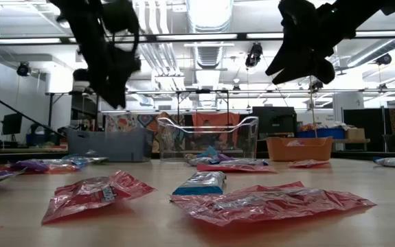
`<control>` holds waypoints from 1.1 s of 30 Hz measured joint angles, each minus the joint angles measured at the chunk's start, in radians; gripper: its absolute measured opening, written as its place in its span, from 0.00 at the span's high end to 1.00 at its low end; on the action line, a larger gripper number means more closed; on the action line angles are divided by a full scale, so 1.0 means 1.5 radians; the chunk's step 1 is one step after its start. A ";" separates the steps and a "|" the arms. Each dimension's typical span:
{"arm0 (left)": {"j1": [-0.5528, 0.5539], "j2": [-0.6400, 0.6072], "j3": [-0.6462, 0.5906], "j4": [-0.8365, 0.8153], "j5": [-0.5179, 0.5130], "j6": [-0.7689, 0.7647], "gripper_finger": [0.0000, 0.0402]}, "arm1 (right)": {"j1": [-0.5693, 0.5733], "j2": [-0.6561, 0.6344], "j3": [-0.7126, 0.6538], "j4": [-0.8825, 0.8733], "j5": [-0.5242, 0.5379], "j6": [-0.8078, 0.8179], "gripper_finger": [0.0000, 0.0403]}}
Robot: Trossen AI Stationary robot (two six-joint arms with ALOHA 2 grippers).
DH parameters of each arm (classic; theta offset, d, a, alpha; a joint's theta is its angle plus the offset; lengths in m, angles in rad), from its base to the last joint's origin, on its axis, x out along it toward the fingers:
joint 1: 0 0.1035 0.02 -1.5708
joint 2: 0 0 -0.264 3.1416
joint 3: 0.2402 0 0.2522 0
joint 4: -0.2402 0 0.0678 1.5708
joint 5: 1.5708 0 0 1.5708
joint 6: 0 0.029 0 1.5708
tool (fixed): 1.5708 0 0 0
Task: Sort candy
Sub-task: Put the red candy into the orange bin
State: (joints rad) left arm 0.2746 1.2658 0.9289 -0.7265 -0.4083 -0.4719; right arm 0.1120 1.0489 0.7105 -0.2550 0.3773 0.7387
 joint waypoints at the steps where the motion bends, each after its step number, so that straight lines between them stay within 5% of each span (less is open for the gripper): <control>1: -0.027 -0.008 0.000 0.008 0.000 0.005 0.64 | 0.000 0.000 0.000 0.000 -0.011 0.004 0.66; 8: -0.208 -0.034 -0.001 0.078 0.002 0.058 0.64 | 0.001 0.029 0.000 0.000 -0.063 -0.017 0.66; 16: -0.367 -0.016 -0.001 0.165 0.006 0.121 0.64 | 0.012 0.117 0.000 -0.024 -0.082 -0.339 0.66; 33: -0.406 -0.014 -0.001 0.188 -0.003 0.099 0.64 | 0.009 0.222 0.000 -0.156 -0.051 -0.313 0.31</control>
State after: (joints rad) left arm -0.3340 1.2448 0.9268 -0.4443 -0.4134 -0.3233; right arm 0.1259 1.3825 0.7105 -0.4896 0.3007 0.2698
